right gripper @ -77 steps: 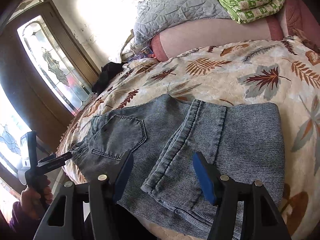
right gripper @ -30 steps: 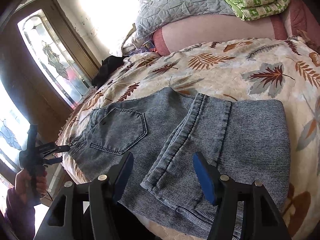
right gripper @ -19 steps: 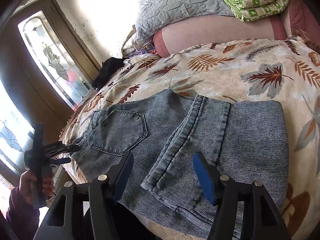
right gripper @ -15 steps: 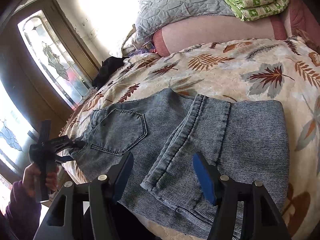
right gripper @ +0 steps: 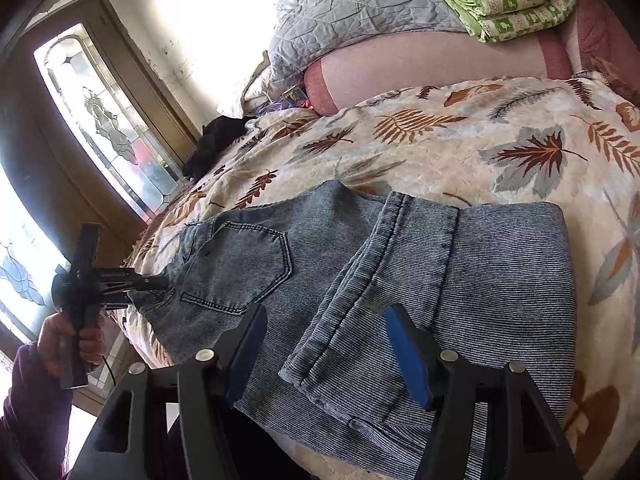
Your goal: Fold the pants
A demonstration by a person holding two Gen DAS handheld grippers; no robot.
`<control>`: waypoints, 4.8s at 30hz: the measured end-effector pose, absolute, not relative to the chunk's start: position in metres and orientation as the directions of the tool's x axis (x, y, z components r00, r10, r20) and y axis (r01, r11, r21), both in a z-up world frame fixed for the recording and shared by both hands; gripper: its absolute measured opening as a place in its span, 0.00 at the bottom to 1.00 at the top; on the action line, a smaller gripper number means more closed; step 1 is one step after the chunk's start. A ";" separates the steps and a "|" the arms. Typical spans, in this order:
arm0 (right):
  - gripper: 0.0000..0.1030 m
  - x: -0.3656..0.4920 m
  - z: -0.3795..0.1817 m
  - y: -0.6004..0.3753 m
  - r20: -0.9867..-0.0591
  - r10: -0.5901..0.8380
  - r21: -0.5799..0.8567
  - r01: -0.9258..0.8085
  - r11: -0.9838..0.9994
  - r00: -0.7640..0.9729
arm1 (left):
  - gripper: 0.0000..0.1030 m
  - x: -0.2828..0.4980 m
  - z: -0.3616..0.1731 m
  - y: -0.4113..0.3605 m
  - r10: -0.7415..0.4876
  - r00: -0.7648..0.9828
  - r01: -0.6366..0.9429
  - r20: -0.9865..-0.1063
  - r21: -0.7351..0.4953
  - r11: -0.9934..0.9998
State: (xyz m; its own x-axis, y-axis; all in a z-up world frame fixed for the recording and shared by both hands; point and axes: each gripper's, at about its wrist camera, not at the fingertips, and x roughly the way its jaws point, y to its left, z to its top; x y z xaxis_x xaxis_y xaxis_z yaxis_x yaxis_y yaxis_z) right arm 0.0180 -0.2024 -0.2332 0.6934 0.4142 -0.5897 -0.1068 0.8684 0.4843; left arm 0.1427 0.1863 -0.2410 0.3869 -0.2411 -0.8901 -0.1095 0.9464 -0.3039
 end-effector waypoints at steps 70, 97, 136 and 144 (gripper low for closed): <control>0.64 -0.052 -0.264 -0.436 -0.521 0.149 0.788 0.407 0.463 0.840 | 0.14 0.017 -0.241 -0.241 -0.324 0.317 0.633 -0.891 -0.055 0.772; 0.64 -0.035 -0.262 -0.407 -0.583 0.131 0.705 0.419 0.572 0.802 | 0.77 -0.017 -0.156 -0.178 -0.488 0.460 0.724 -0.742 -0.005 0.690; 0.61 0.053 -0.253 -0.294 -0.658 0.244 0.508 0.181 0.842 0.712 | 0.85 0.124 -0.223 -0.105 -0.007 0.601 0.343 -0.800 0.250 0.905; 0.61 0.008 -0.226 -0.275 -0.609 0.194 0.425 0.109 0.899 0.769 | 0.85 0.062 -0.199 -0.081 -0.061 0.631 0.363 -0.773 0.225 0.904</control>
